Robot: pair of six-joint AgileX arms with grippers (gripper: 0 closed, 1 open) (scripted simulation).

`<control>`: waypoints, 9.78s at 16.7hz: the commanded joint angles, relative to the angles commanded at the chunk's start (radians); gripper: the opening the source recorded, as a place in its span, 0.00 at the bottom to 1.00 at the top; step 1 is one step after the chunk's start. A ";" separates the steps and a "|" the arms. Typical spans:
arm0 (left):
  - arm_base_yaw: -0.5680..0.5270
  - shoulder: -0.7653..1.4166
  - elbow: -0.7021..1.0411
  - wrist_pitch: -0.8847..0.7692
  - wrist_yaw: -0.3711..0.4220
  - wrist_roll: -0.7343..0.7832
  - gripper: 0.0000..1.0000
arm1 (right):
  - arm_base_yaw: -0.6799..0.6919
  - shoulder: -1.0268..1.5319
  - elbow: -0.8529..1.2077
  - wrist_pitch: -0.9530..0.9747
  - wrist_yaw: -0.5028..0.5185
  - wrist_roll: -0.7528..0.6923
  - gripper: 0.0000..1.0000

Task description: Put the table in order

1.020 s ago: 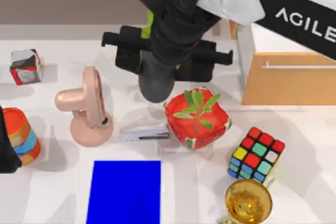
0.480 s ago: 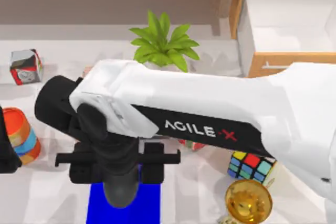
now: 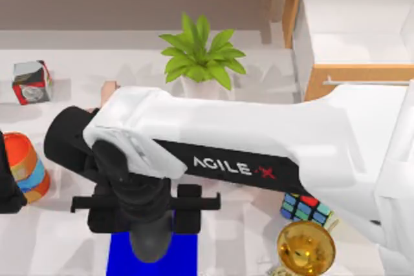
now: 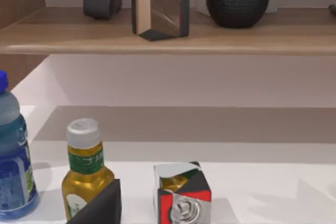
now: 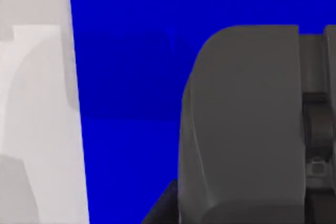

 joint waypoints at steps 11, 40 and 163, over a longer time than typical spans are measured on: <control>0.000 0.000 0.000 0.000 0.000 0.000 1.00 | 0.012 -0.019 -0.012 -0.015 -0.001 -0.004 0.00; 0.000 0.000 0.000 0.000 0.000 0.000 1.00 | 0.002 0.014 -0.021 0.033 0.001 -0.002 0.60; 0.000 0.000 0.000 0.000 0.000 0.000 1.00 | -0.888 -0.150 -1.079 2.443 0.133 -2.667 0.00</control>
